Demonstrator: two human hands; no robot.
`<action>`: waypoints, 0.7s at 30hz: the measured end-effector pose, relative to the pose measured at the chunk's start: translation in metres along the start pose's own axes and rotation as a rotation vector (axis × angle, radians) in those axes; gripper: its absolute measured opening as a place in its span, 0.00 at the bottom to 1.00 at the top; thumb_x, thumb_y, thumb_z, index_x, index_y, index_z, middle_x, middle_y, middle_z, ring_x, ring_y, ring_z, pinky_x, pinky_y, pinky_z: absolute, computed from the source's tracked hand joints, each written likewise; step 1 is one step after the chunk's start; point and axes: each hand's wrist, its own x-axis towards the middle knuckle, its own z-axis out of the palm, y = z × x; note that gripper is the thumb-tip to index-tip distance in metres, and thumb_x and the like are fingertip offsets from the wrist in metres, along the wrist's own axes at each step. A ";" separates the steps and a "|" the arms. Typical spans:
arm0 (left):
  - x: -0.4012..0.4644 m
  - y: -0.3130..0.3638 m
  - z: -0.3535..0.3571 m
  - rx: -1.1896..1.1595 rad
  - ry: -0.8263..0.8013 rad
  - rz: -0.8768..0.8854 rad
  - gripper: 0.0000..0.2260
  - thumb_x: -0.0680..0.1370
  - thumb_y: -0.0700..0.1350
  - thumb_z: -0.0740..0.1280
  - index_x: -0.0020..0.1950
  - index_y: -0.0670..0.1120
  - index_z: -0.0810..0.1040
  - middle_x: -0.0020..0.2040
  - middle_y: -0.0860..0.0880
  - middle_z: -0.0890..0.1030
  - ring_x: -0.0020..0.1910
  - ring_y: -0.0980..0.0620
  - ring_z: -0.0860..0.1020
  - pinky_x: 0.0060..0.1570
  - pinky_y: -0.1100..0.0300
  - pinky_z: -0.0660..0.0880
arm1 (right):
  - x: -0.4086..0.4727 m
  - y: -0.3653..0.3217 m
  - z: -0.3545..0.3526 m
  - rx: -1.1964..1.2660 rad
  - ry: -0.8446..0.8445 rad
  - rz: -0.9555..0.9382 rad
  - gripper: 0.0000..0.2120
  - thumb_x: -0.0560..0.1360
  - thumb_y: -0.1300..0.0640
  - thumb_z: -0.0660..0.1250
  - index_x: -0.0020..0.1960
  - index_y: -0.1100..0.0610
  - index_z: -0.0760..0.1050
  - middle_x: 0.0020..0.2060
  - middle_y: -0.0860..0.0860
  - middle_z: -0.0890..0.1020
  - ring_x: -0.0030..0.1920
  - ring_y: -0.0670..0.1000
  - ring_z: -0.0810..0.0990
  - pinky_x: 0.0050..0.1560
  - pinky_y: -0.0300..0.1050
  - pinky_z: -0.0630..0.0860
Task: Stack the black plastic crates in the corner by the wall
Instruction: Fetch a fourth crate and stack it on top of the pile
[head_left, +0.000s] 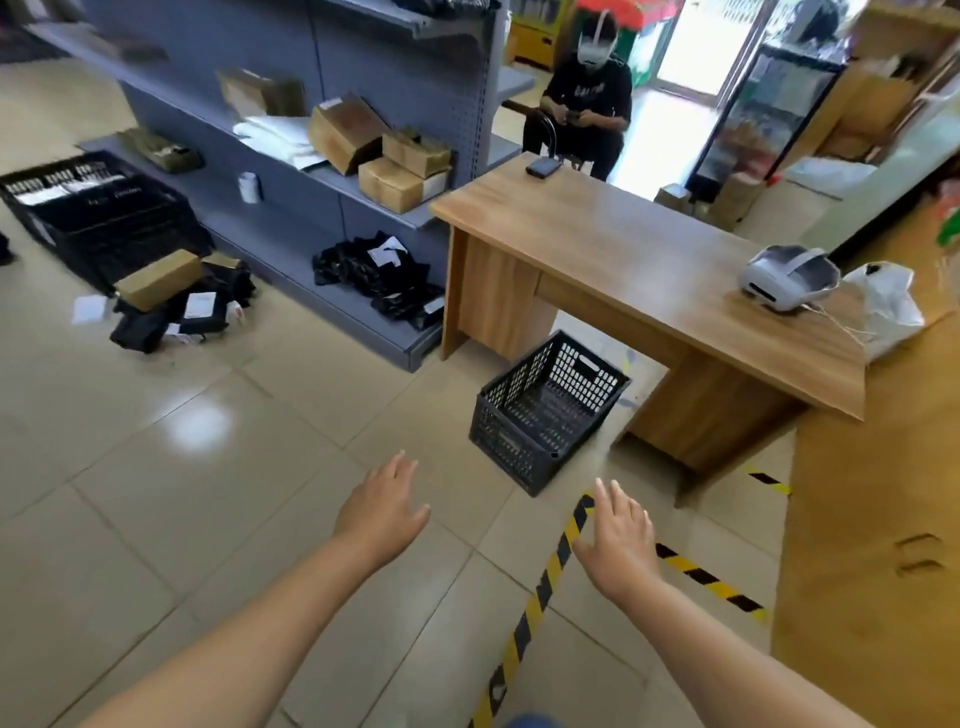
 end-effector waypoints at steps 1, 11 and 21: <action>0.015 0.004 -0.002 0.000 -0.009 0.007 0.29 0.78 0.52 0.60 0.76 0.46 0.56 0.78 0.46 0.54 0.75 0.46 0.58 0.70 0.54 0.59 | 0.009 0.002 -0.001 -0.001 -0.002 0.016 0.37 0.77 0.52 0.60 0.77 0.52 0.41 0.77 0.53 0.47 0.77 0.55 0.46 0.76 0.51 0.44; 0.180 0.071 0.028 0.020 -0.120 0.039 0.29 0.78 0.51 0.60 0.76 0.46 0.55 0.78 0.47 0.55 0.75 0.47 0.57 0.70 0.55 0.59 | 0.161 0.050 -0.013 -0.013 -0.100 0.055 0.37 0.77 0.52 0.59 0.78 0.53 0.41 0.77 0.54 0.47 0.77 0.55 0.46 0.76 0.51 0.43; 0.348 0.139 0.114 -0.035 -0.352 -0.132 0.28 0.78 0.49 0.58 0.77 0.47 0.52 0.77 0.45 0.55 0.74 0.46 0.58 0.71 0.54 0.59 | 0.355 0.113 -0.007 -0.138 -0.273 -0.140 0.35 0.77 0.54 0.58 0.78 0.53 0.41 0.77 0.54 0.48 0.77 0.55 0.46 0.76 0.53 0.43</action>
